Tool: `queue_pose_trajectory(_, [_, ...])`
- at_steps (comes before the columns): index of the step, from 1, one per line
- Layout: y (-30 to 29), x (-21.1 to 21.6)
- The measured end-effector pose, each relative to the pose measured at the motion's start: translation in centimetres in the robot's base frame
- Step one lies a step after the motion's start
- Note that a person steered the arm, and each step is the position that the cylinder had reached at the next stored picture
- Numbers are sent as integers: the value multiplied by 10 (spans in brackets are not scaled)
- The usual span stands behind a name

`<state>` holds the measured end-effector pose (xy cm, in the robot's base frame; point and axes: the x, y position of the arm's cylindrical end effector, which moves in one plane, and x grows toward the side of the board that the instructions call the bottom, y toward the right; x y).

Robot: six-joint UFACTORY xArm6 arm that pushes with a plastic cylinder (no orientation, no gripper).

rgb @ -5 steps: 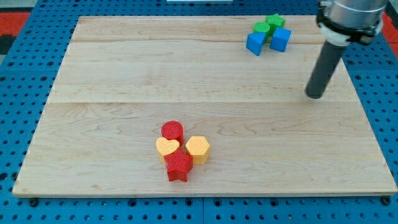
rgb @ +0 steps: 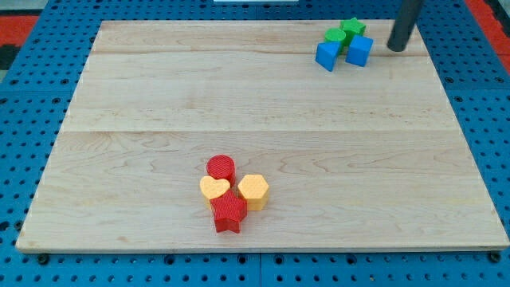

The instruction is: Separate the blue blocks from the green blocks

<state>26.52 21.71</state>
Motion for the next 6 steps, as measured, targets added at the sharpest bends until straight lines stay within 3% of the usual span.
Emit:
queue_pose_trajectory(1, [-69,0])
queue_pose_trajectory(3, [-136,53])
queue_pose_trajectory(5, [-133,12])
queue_pose_trajectory(6, [-178,20])
